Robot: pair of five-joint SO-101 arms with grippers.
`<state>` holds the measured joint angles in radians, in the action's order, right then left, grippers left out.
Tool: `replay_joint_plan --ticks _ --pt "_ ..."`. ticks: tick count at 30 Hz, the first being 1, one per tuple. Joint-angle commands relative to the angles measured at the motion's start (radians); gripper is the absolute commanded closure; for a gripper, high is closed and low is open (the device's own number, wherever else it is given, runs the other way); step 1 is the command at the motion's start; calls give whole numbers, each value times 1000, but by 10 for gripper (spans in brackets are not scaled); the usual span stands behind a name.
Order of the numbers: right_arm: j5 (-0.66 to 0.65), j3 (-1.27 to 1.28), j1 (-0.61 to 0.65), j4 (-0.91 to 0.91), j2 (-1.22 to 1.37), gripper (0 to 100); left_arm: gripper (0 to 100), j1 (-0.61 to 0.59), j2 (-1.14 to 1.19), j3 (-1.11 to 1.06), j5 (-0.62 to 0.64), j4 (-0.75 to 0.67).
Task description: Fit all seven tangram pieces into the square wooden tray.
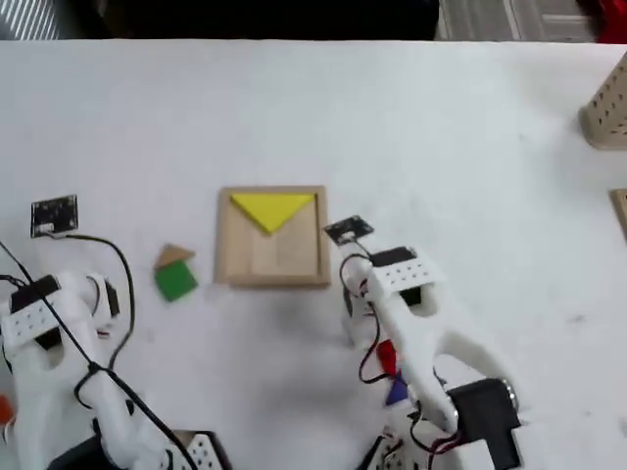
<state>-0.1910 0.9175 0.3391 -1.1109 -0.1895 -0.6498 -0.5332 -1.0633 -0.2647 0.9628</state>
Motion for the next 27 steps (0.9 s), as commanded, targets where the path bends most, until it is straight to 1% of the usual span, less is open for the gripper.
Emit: replay_joint_plan --ticks 1,3,7,11,14,18,21,24,27 --pt "-12 -34 38 -5 10 704 906 8 2 46 -11 -15" --pt "-6 -34 35 -2 10 717 906 8 2 46 -11 -15" --pt "-5 -31 31 24 7 832 906 8 2 44 -11 -15" --pt "-5 -29 35 30 4 902 906 8 2 44 -11 -15" --pt "-8 -28 39 48 8 983 906 8 2 44 -11 -15" --pt "-6 -28 25 48 22 982 906 8 2 44 -11 -15" --pt "-14 -29 -24 42 10 981 906 8 2 44 -11 -15" --pt "-15 -49 -67 7 -50 981 906 10 2 44 -9 -15" --pt "-15 -103 -71 -85 -148 982 906 12 2 44 -9 -15"
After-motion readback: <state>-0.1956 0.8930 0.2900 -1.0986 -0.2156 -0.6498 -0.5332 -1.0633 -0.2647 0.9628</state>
